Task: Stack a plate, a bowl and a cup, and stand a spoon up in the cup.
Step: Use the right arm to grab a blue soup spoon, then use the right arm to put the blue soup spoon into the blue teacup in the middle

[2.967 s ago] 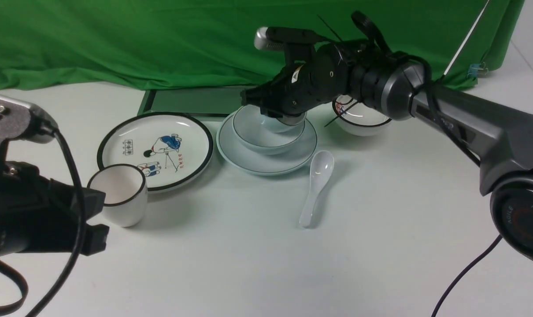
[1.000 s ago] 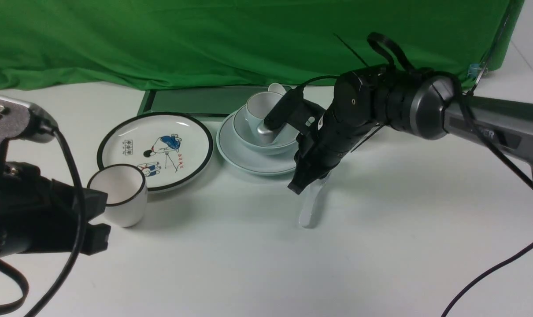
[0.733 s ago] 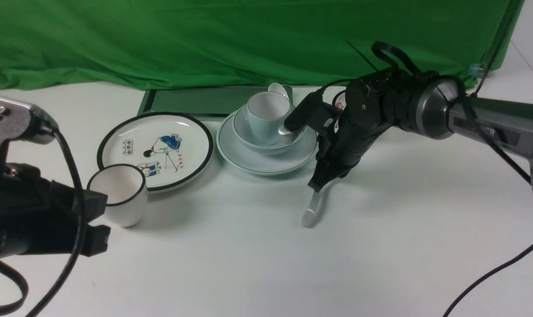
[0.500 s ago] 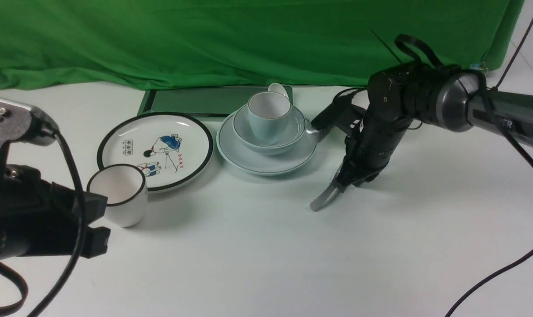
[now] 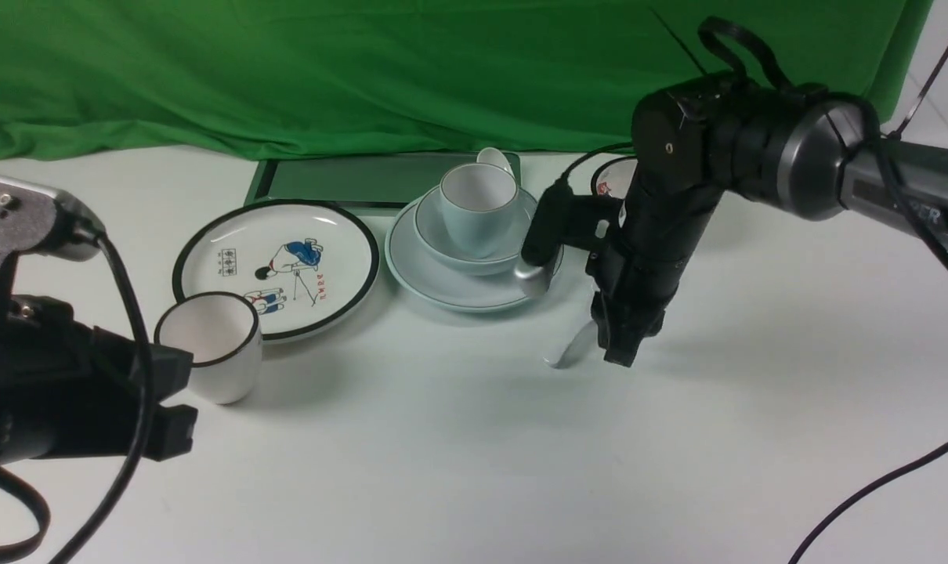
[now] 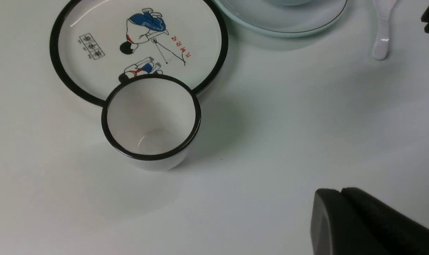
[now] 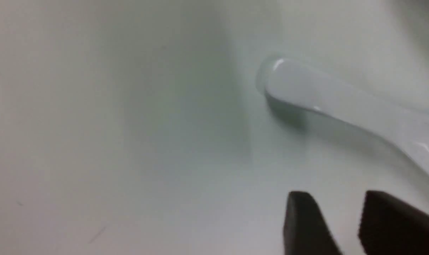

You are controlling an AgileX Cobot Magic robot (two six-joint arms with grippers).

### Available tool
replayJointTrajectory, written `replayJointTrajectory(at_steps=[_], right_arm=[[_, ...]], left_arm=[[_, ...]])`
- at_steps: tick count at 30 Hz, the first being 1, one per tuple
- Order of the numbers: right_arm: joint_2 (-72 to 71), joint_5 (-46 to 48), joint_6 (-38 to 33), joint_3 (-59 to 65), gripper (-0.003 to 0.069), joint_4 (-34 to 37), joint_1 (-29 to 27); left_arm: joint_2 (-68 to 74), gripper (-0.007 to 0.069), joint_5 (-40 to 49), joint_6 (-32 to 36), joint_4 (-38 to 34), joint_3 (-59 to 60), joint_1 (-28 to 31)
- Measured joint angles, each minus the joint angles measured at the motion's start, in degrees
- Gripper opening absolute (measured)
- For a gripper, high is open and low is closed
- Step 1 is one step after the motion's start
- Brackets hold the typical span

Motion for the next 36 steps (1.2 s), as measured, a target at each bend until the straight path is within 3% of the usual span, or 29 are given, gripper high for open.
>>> replayJointTrajectory(at_steps=[2, 4, 8, 13, 17, 20, 21, 22, 25, 28, 31, 34, 36], right_arm=[[0.96, -3.11, -3.97, 0.00, 0.0415, -1.39, 0.76], [1.95, -5.75, -5.55, 0.00, 0.0472, -3.11, 1.14], [4.00, -10.86, -6.95, 0.00, 0.0486, -5.58, 1.40], [5.10, -12.67, -8.65, 0.00, 0.0402, -5.92, 1.51], [5.47, -12.90, -9.36, -0.06, 0.0294, -6.02, 1.51], [5.47, -11.29, -9.25, -0.06, 0.0146, -6.00, 1.51], [5.42, -11.08, -9.24, -0.06, 0.0146, -5.94, 1.51], [4.95, -9.69, -7.65, 0.00, 0.0078, -5.25, 1.51], [3.59, -7.75, -4.55, 0.17, 0.0081, -3.61, 1.51], [-0.93, -7.25, -2.04, 0.22, 0.0081, 2.38, 1.51], [-5.97, -12.12, -1.63, 0.22, 0.0081, 14.49, 1.51], [-8.08, -25.61, -1.77, 0.10, 0.0081, 28.97, 1.71], [-7.43, -37.28, -1.83, 0.10, 0.0081, 34.64, 2.20]], left_arm=[[0.00, -0.0031, 0.00, 0.00, -0.26, 0.00, 0.00], [0.00, -0.0031, 0.05, 0.00, -0.40, 0.00, 0.00], [0.00, -0.0031, 0.04, 0.00, -0.58, 0.00, 0.00], [0.00, -0.0031, 0.04, 0.00, -0.58, 0.00, 0.00], [0.00, -0.0031, 0.04, 0.00, -0.59, 0.00, 0.00], [0.00, -0.0031, 0.04, 0.00, -0.59, 0.00, 0.00], [0.00, -0.0031, 0.04, 0.00, -0.59, 0.00, 0.00], [0.00, -0.0031, 0.04, 0.00, -0.59, 0.00, 0.00], [0.00, -0.0031, 0.04, 0.00, -0.59, 0.00, 0.00], [0.00, -0.0031, 0.04, 0.00, -0.59, 0.00, 0.00], [0.00, -0.0031, -0.01, 0.00, -0.59, 0.00, 0.00], [0.00, -0.0031, -0.67, 0.00, -0.70, 0.00, 0.00], [0.00, -0.0031, -0.95, 0.00, -0.83, 0.00, 0.00]])
